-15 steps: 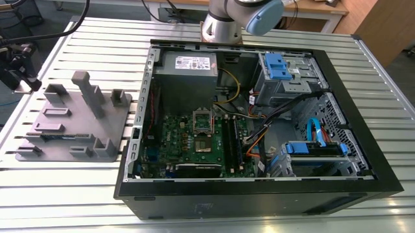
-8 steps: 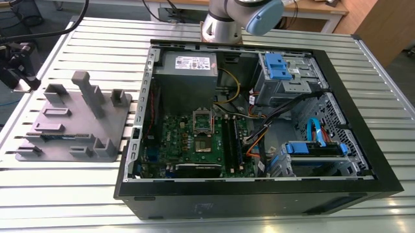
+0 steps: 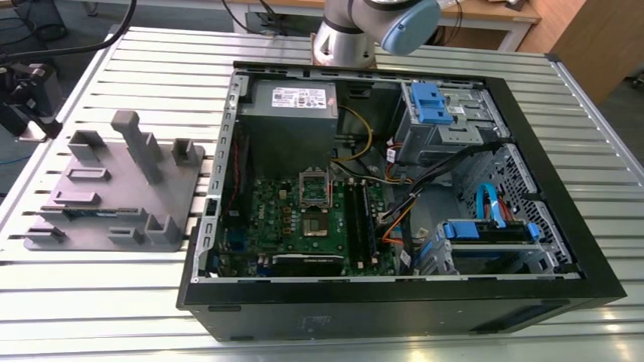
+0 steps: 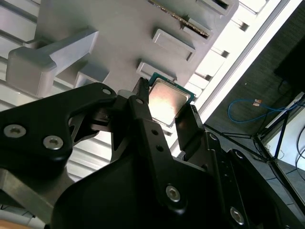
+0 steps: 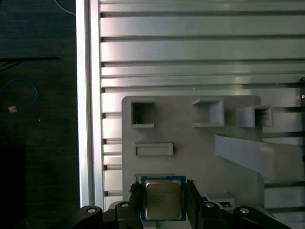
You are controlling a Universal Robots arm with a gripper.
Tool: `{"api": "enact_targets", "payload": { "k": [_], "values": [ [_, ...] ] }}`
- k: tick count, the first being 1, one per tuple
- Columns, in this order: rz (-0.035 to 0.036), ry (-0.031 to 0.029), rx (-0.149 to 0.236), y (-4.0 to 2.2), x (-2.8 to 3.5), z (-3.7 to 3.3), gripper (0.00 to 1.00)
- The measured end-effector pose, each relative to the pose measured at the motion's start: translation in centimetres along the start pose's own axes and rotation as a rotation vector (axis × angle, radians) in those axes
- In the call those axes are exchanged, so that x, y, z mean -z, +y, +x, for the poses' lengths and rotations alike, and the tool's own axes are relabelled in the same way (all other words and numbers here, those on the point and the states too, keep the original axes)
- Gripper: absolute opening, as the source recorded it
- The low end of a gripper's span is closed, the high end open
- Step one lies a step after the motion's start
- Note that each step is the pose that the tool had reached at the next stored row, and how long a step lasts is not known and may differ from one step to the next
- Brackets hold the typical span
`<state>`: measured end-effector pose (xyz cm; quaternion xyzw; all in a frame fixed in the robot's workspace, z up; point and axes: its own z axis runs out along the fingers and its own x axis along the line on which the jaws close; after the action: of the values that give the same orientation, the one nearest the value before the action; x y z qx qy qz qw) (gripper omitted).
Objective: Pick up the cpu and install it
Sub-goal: 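Pick up the cpu and move it towards the insertion slot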
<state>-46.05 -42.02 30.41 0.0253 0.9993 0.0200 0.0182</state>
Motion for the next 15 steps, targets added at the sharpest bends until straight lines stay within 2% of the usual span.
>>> {"api": "enact_targets", "payload": {
  "k": [15],
  "values": [
    [0.0,0.0,0.0,0.05,0.65,-0.02,0.47]
  ]
}}
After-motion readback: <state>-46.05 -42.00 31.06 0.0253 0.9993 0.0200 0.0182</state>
